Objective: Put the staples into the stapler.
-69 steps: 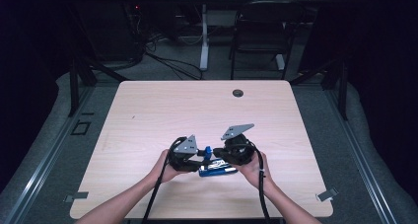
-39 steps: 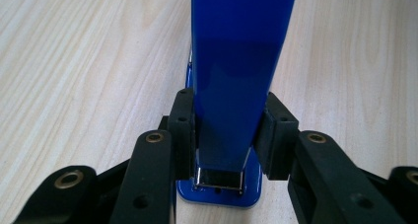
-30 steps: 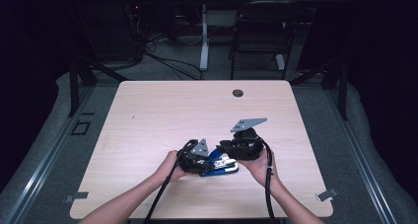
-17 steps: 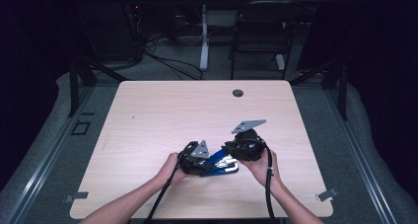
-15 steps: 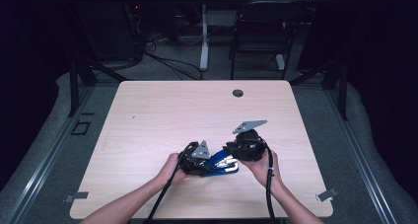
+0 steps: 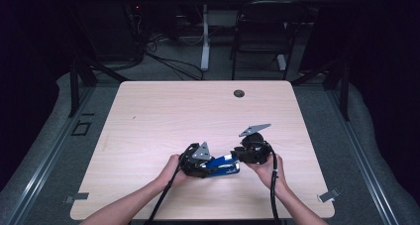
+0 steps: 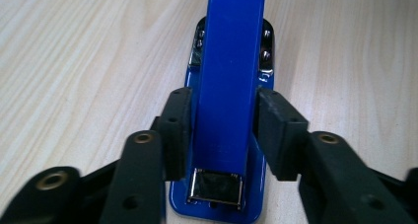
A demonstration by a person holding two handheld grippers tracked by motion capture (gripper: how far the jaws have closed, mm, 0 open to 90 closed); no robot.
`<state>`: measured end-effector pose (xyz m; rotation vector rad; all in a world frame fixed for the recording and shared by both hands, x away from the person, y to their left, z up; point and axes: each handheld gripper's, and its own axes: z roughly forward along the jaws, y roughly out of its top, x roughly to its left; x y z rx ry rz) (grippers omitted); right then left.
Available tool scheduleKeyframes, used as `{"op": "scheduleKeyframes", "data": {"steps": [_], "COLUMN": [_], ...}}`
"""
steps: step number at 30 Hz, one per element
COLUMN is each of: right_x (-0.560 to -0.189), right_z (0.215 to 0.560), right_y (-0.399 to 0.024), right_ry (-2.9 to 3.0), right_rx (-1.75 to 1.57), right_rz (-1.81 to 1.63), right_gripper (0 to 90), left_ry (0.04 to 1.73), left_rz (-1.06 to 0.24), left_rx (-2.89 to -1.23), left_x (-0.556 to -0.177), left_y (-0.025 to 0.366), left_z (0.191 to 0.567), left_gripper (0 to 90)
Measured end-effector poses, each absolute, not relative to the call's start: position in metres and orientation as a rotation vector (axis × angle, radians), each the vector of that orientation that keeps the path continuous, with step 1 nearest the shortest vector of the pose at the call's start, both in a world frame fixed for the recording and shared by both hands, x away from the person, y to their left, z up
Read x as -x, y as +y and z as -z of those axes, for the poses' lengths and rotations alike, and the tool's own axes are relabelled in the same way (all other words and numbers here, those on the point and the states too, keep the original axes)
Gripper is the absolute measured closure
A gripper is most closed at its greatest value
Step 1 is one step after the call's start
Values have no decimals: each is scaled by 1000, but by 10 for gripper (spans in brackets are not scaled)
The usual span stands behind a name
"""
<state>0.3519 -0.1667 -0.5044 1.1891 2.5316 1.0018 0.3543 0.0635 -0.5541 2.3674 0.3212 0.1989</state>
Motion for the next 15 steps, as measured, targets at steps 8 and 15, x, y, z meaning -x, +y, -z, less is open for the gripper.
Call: {"op": "scheduleKeyframes", "data": {"steps": [8, 15], "right_x": [-354, -355], "right_z": [511, 512], "right_y": [-168, -169], "right_ry": [2554, 2567], "right_rx": [-1197, -1206], "right_rz": [-958, -959], "right_gripper": [752, 753], "left_ry": [334, 405], "left_rz": [-170, -173], "left_rx": [-2350, -2333], "left_x": [-357, -360], "left_y": [72, 92], "left_z": [551, 543], "left_gripper": [390, 256]}}
